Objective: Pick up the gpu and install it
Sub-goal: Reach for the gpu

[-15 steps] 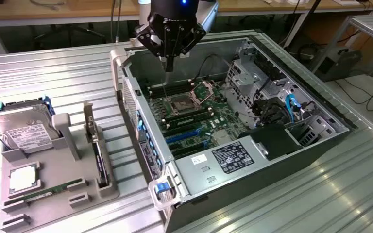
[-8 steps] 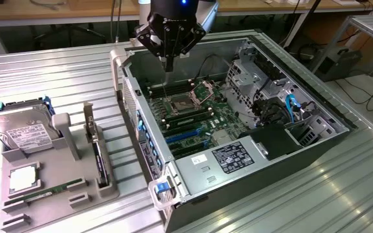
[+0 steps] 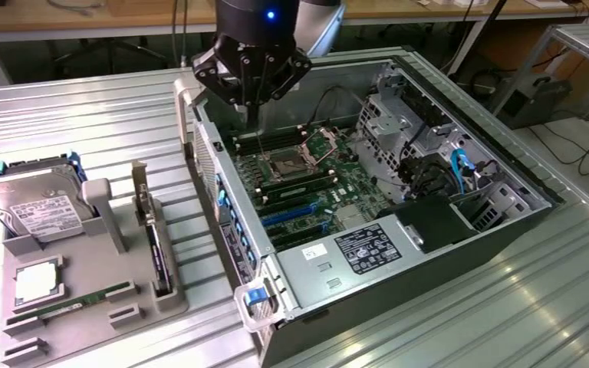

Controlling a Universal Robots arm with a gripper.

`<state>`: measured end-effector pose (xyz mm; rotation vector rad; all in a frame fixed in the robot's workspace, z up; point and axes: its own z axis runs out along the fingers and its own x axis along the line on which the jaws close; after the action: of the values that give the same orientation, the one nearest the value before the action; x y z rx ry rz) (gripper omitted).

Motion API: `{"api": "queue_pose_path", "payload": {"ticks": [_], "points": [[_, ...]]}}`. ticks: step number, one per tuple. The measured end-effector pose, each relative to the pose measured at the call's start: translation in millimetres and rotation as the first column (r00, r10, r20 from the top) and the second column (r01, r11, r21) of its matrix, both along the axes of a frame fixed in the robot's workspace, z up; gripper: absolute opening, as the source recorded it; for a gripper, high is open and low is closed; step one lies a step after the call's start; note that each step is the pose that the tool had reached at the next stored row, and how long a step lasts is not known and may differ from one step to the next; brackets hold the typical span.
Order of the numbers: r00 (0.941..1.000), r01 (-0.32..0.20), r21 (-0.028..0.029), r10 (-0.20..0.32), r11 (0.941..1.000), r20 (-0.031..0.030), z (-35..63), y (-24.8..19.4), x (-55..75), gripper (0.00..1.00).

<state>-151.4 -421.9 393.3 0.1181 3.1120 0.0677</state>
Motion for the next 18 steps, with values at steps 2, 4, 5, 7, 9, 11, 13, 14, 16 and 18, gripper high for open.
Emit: {"api": "queue_pose_path", "payload": {"ticks": [2, 4, 5, 7, 9, 11, 13, 14, 16, 18], "points": [[1.0, 0.0, 0.0001, 0.0, 1.0, 0.0, -0.1, -6.4, -10.8, 0.11], [1.0, 0.0, 0.0, 0.0, 1.0, 0.0, -0.2, -12.1, -21.2, 0.11], [1.0, 0.0, 0.0001, 0.0, 1.0, 0.0001, -0.5, -14.7, -26.7, 0.11], [1.0, 0.0, 0.0, 0.0, 1.0, 0.0, -1.1, -19.6, -39.0, 0.11], [1.0, 0.0, -0.0001, 0.0, 1.0, 0.0, -1.8, -22.5, -47.6, 0.11], [1.0, 0.0, 0.0, 0.0, 1.0, 0.0, -2.8, -25.4, -56.8, 0.11], [1.0, 0.0, 0.0, 0.0, 1.0, 0.0, -4.5, -27.8, -65.4, 0.11], [1.0, 0.0, -0.0001, 0.0, 1.0, 0.0, -5.5, -28.8, -69.4, 0.11], [1.0, 0.0, 0.0, 0.0, 1.0, 0.0, -8.4, -31.2, -79.9, 0.11], [1.0, 0.0, 0.0, 0.0, 1.0, 0.0, -11.4, -33.4, -90.4, 0.11]]}}
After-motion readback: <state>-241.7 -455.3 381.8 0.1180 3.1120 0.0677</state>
